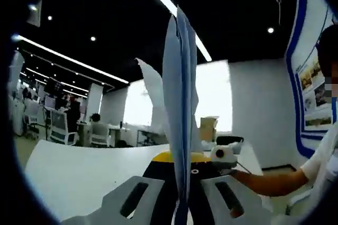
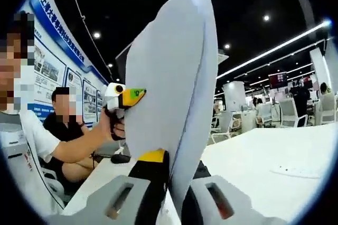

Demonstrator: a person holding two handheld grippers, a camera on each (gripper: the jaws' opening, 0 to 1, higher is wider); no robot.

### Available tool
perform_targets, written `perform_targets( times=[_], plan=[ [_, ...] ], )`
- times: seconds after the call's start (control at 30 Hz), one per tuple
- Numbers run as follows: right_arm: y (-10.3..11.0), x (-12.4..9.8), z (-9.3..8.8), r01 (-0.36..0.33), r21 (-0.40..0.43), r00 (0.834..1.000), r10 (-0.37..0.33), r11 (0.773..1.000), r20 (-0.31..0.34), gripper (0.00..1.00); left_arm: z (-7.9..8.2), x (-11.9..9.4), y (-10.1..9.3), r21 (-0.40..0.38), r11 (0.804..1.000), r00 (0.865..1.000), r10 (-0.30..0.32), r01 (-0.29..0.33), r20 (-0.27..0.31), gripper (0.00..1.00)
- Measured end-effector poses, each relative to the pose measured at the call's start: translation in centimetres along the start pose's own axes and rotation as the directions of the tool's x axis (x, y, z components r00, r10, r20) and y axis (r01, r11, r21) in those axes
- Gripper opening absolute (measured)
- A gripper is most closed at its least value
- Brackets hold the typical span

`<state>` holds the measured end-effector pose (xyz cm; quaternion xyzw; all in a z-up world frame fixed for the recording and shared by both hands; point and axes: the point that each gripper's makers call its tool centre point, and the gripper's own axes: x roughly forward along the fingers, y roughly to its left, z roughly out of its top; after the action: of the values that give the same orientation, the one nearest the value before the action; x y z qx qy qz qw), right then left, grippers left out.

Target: Organize the stack of printing papers by aligning and flattening the scattered papers on the table

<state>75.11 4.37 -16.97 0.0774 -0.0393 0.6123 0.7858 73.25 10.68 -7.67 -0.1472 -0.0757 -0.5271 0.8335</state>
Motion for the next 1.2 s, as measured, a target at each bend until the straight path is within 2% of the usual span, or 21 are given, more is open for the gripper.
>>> perform_targets(
  times=[0.07,0.13,0.2,0.23,0.3,0.37,0.43,0.47,0.57,0.6,0.67,0.73,0.8,0.83,0.9,1.0,1.03,1.07,1.1,1.13,1.2],
  plan=[
    [0.6,-0.5,1.0,-0.044,0.050,0.998,0.042,0.998,0.044,0.28,0.3,-0.4,-0.3,-0.010,1.000,1.000,-0.027,0.027,0.004,0.06],
    [1.0,-0.9,2.4,-0.075,0.030,0.992,0.071,0.997,0.103,0.28,0.0,-0.6,-0.4,-0.028,0.999,0.999,-0.046,0.046,-0.008,0.06],
    [1.7,-1.4,3.9,-0.122,0.037,0.981,0.115,0.992,0.157,0.26,-0.9,-0.9,-0.7,-0.074,0.993,0.995,-0.097,0.094,-0.035,0.06],
    [1.8,-1.4,4.1,-0.131,0.047,0.979,0.121,0.990,0.163,0.22,-1.2,-1.0,-0.8,-0.085,0.991,0.993,-0.107,0.103,-0.044,0.06],
    [2.3,-1.4,4.5,-0.160,0.033,0.976,0.153,0.987,0.157,0.04,-1.8,-0.9,-0.5,-0.074,0.992,0.994,-0.103,0.100,-0.033,0.06],
    [2.3,-1.2,4.5,-0.140,0.015,0.978,0.136,0.990,0.158,0.00,-2.3,-1.0,-0.7,-0.076,0.991,0.993,-0.113,0.110,-0.028,0.06],
    [1.7,-0.9,4.4,-0.120,0.030,0.980,0.114,0.992,0.164,0.00,-2.3,-0.7,0.2,-0.020,0.998,0.998,-0.068,0.068,-0.012,0.07],
    [0.9,-0.9,4.1,-0.087,0.049,0.984,0.077,0.995,0.163,0.00,-2.6,-0.6,1.2,0.044,0.999,0.999,-0.018,0.019,-0.027,0.09],
    [-0.7,-0.7,2.7,-0.040,0.083,0.991,0.029,0.996,0.130,0.00,-4.7,-0.4,2.3,0.199,0.979,0.992,0.055,-0.032,-0.110,0.11],
    [-0.9,-0.6,2.3,-0.037,0.083,0.992,0.027,0.996,0.126,0.00,-5.0,-0.2,2.9,0.227,0.973,0.991,0.067,-0.040,-0.113,0.11],
    [-1.4,-0.8,1.4,-0.034,0.093,0.992,0.023,0.995,0.123,0.03,-5.8,-0.2,3.0,0.230,0.973,0.993,0.052,-0.027,-0.103,0.11],
    [-2.3,-1.1,0.5,-0.014,0.131,0.989,-0.005,0.991,0.145,0.17,-6.5,-0.3,3.9,0.223,0.974,0.994,0.051,-0.029,-0.097,0.16],
    [-2.5,-1.3,-0.5,-0.014,0.146,0.992,-0.005,0.989,0.125,0.12,-7.4,-0.5,4.5,0.214,0.976,0.994,0.062,-0.041,-0.090,0.18],
    [-2.3,-1.4,-1.0,-0.018,0.140,0.993,0.002,0.990,0.116,0.10,-8.1,-0.7,4.7,0.207,0.978,0.994,0.057,-0.036,-0.094,0.10],
    [-1.8,-1.4,-1.3,-0.028,0.108,0.994,0.017,0.994,0.104,0.00,-8.0,-0.5,3.9,0.168,0.985,0.997,0.035,-0.024,-0.063,0.06],
    [-1.3,-1.5,0.1,-0.043,0.088,0.992,0.032,0.995,0.121,0.00,-7.1,-0.4,4.1,0.153,0.988,1.000,0.006,-0.002,-0.024,0.06],
    [-1.2,-1.5,0.5,-0.048,0.069,0.990,0.038,0.996,0.136,0.04,-6.6,-0.3,3.6,0.122,0.992,1.000,-0.027,0.027,-0.001,0.06],
    [-1.1,-1.5,1.2,-0.042,0.060,0.988,0.032,0.997,0.150,0.13,-6.3,-0.4,3.2,0.084,0.996,0.999,-0.040,0.039,0.014,0.06],
    [-0.7,-1.5,1.5,-0.062,0.054,0.988,0.054,0.997,0.142,0.14,-6.2,-0.4,3.2,0.083,0.996,0.999,-0.044,0.042,0.019,0.06],
    [-0.3,-1.5,1.6,-0.080,0.035,0.988,0.075,0.996,0.134,0.12,-6.0,-0.6,3.0,0.112,0.992,0.998,-0.059,0.056,0.027,0.06],
    [0.5,-1.4,1.7,-0.095,-0.023,0.991,0.096,0.995,0.090,0.05,-5.8,-0.8,2.0,0.094,0.992,0.994,-0.094,0.089,0.055,0.06]
  ],
)
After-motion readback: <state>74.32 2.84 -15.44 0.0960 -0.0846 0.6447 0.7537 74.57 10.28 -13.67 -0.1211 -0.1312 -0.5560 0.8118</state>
